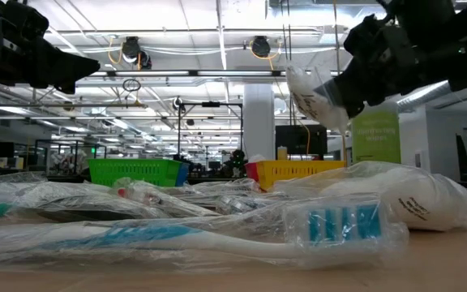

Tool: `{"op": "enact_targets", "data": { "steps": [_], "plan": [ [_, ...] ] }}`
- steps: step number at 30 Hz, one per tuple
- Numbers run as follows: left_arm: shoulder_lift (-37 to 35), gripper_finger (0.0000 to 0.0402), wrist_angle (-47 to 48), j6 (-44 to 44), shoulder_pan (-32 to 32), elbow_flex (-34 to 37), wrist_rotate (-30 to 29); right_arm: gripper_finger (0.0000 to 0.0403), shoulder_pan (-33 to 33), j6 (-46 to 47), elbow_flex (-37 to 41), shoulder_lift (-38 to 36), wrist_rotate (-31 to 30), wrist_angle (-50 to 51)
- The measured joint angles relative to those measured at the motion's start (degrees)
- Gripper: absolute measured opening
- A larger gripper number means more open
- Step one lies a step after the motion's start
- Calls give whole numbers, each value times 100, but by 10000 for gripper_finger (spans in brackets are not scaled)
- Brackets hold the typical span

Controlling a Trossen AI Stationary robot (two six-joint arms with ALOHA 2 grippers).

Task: Pick & Place Travel size toiletries
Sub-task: Put the cotton pack into the red bin

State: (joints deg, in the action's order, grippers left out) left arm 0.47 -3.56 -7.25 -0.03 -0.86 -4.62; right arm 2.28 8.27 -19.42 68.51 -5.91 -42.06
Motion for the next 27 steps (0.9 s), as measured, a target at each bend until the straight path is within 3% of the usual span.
{"op": "enact_targets", "data": {
  "steps": [17,21,27],
  "plan": [
    [-2,24,-2,0,1,2,2,19,-1519,151,-2,0,-129,-17],
    [0,24,-2,0,0,2,2,19,-1692,153,-2,2,-596,30],
    [-1,24,-2,0,2,2,0,19,-1803,153,-2,4,-621,27]
  ]
}}
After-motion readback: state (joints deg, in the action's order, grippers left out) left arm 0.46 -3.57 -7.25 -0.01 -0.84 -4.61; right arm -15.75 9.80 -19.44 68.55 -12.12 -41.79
